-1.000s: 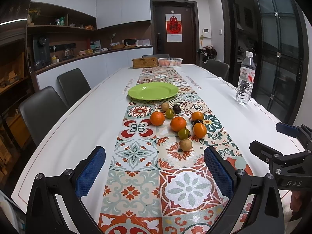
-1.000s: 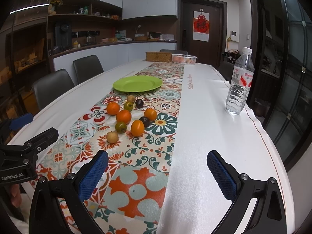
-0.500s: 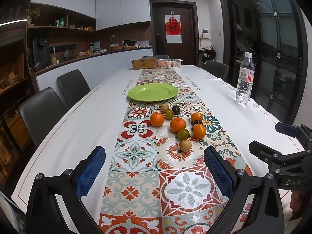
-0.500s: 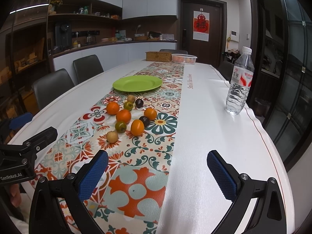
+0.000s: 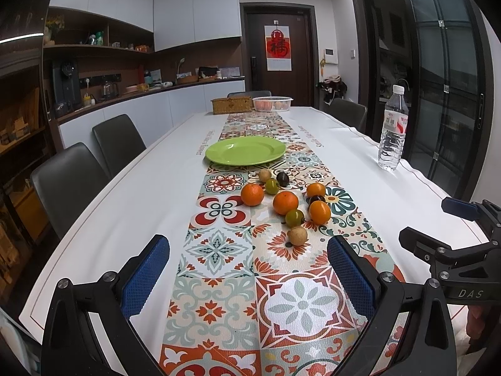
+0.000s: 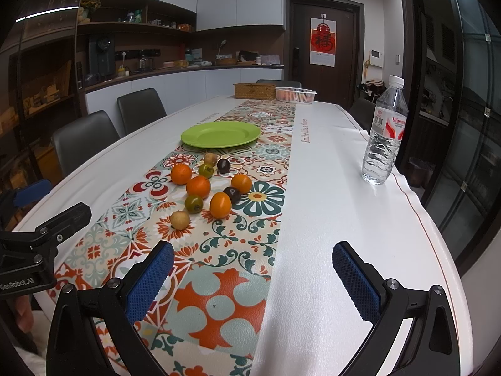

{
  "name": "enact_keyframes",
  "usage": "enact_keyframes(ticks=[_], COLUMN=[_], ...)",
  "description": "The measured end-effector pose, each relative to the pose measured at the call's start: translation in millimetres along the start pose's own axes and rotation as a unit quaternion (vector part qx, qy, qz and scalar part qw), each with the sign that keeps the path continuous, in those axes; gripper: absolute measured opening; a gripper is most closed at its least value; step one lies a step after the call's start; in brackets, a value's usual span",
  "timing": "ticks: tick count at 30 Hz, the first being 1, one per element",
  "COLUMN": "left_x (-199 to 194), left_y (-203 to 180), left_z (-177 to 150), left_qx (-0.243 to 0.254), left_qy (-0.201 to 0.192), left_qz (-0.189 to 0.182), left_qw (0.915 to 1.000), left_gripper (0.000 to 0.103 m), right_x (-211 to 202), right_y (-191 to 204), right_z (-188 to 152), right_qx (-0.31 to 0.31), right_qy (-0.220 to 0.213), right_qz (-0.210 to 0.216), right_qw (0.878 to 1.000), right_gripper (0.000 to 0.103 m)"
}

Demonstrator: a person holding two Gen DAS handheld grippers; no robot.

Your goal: Organize fruits

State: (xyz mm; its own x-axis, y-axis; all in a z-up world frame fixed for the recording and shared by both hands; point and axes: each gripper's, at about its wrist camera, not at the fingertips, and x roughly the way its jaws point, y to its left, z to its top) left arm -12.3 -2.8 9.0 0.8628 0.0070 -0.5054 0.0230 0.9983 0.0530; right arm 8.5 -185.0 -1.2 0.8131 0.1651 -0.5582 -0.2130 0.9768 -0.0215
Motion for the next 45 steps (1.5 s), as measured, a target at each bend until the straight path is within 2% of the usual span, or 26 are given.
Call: enact_keyframes(ticks=[27,36,45], left_x=[0,8,23], left_y=[0,-3,-8], left_z=[0,-2,-1], left_qx=[0.001,0.018,0.045], left_qy=[0.000,0.003,0.011], left_qz=[0.000,-0.006,-0.021], left_qw=[1.0000,0.9998,0.9987], left_gripper=[0.102,0.102,0.088], right_x=[1,8,24], right_y=[1,3,8], right_z=[-1,-2,3], right_qx=[-0.001,-0.008,-0.044], right_qy=[0.001,0.006,0.006], right_qz=[0.000,0.006,0.014], right_qw=[1.000,1.000,0.999], right_gripper=[0.102,0.102,0.102])
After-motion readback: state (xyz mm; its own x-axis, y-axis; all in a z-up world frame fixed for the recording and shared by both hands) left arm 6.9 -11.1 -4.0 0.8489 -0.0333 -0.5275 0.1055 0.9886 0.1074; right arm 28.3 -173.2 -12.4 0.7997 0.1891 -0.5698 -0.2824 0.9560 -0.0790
